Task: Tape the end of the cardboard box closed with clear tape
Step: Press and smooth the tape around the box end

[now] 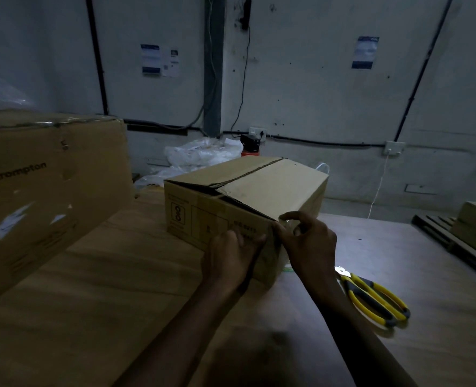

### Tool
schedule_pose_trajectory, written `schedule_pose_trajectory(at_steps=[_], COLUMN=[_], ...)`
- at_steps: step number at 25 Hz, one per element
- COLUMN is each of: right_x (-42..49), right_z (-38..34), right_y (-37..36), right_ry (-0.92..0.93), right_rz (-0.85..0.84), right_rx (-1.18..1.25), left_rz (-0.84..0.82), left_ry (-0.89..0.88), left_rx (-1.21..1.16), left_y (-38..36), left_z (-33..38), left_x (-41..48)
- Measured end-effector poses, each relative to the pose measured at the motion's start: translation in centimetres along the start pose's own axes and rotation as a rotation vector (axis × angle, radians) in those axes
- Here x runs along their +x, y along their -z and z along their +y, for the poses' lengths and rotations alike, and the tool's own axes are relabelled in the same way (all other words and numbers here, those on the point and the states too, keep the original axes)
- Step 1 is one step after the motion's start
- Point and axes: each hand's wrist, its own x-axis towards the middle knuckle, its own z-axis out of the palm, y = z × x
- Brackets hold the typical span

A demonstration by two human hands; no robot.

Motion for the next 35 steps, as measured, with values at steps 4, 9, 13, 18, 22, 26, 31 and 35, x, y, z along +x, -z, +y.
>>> schedule_pose_trajectory(at_steps=[4,9,13,18,22,26,31,35], right_x=[-0.1,-0.1,-0.2,-0.3,-0.1,0.1,0.4,0.5], right_z=[0.3,0.4,0.5,0.7,0.9,1.6,3.0,3.5], right_y=[0.2,0.4,0.5,0.5,0.4,0.6,0.6,0.7], right_ry=[0.019,0.031,0.031,0.047,0.056,0.025,-0.049,0.026], right_rz=[-0.023,-0.029,-0.034,-0.037,-0.036,-0.034,-0.072,-0.094], right_rx=[0.026,0.034,0.031,0.043,0.038,0.118,0.253,0.250], left_rz=[0.196,0.139,-0.041,0.030,0.039,0.025,0.023,0.047], left_ry=[-0.296,-0.705,-0.710,-0.650,-0.650,-0.684,-0.701,-0.702], left_rx=[-0.029,0.257,0.194,0.066,0.033,0.141,0.266,0.278], left_y=[1.8,2.7,1.0,0.0,-0.2,0.0,0.2,0.2], left_z=[0.4,1.5,0.3,-0.3,-0.2,-0.6,-0.7,-0.5], left_x=[1.7,5.4,5.8,5.5,5.5,5.5,4.8,4.6])
